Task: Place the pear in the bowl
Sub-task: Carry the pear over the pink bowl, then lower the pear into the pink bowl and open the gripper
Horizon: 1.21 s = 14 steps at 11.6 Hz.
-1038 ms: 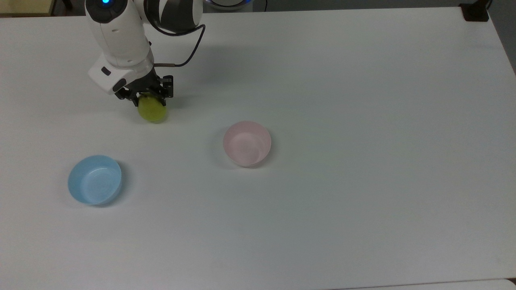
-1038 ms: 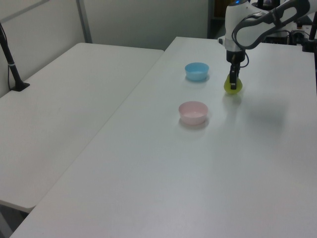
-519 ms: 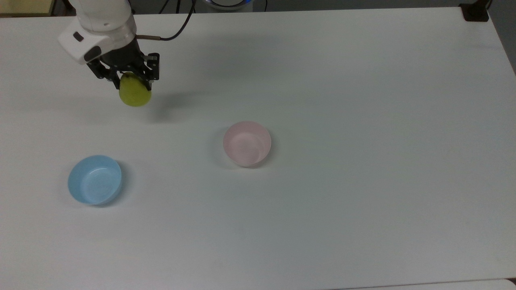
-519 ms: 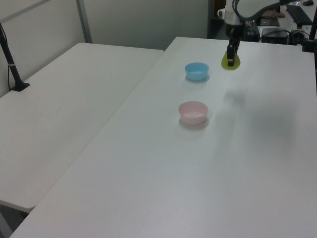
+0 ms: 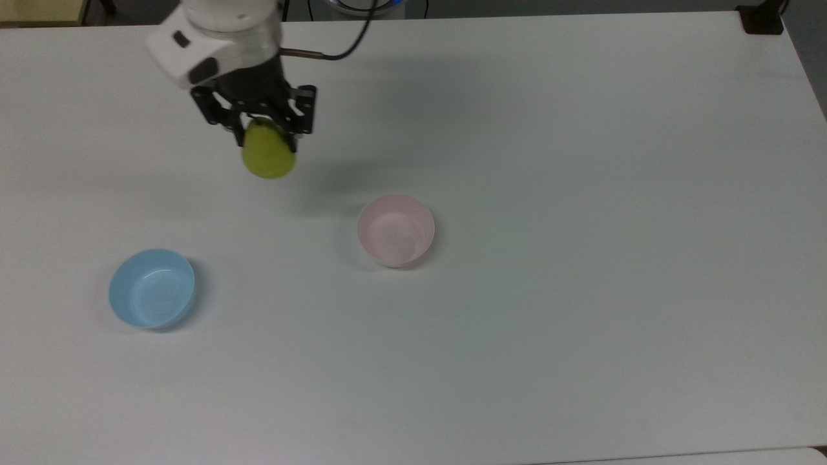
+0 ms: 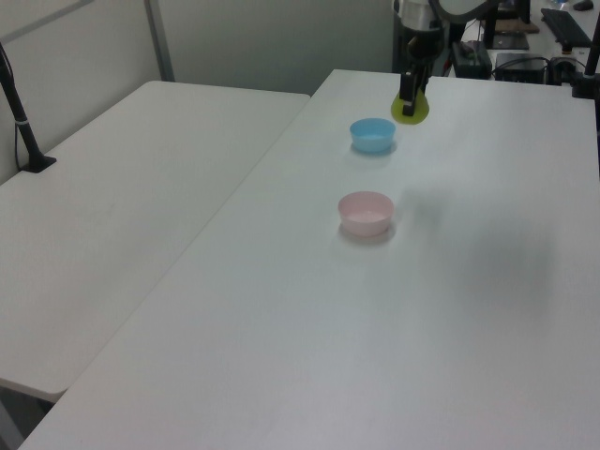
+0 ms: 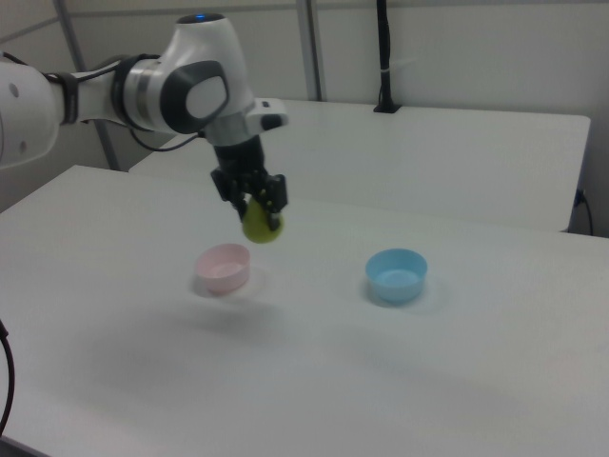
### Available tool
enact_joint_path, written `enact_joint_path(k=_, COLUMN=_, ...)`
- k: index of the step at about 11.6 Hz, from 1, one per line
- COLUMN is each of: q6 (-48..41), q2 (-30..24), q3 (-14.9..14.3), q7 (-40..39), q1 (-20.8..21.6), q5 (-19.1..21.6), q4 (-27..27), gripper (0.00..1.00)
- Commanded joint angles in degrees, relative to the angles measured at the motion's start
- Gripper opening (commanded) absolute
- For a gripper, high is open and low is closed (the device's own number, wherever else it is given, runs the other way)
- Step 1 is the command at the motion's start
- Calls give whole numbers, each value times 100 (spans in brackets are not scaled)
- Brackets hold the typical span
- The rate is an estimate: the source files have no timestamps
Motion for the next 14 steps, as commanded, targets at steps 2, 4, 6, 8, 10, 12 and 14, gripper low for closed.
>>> enact_joint_path(k=2, q6=-75, q2=124, q3=-53, q7=566, q1=858, q5=122, q4=80, gripper=33)
enact_joint_path(k=4, q6=82, q2=238, q3=-44, q7=566, q1=1122, q5=271, q4=98, gripper=33)
enact_joint_path(k=6, q6=443, q2=448, q3=-53, q7=566, q1=1254, q5=430, q4=80, gripper=33)
enact_joint_path(k=8, q6=838, q2=738, q3=-44, q7=575, q1=1342, q5=430, q4=89, gripper=33)
enact_joint_path(k=10, q6=988, q2=1019, q3=-53, q7=584, q1=1404, q5=413, q4=89, gripper=34)
enact_joint_path(k=12, q6=1155, q2=1213, q3=-53, q7=584, q1=1396, q5=369, q4=81, gripper=35)
enact_joint_path(k=14, q6=1488, q2=1372, q3=-53, q7=584, q1=1378, q5=360, q4=80, gripper=36)
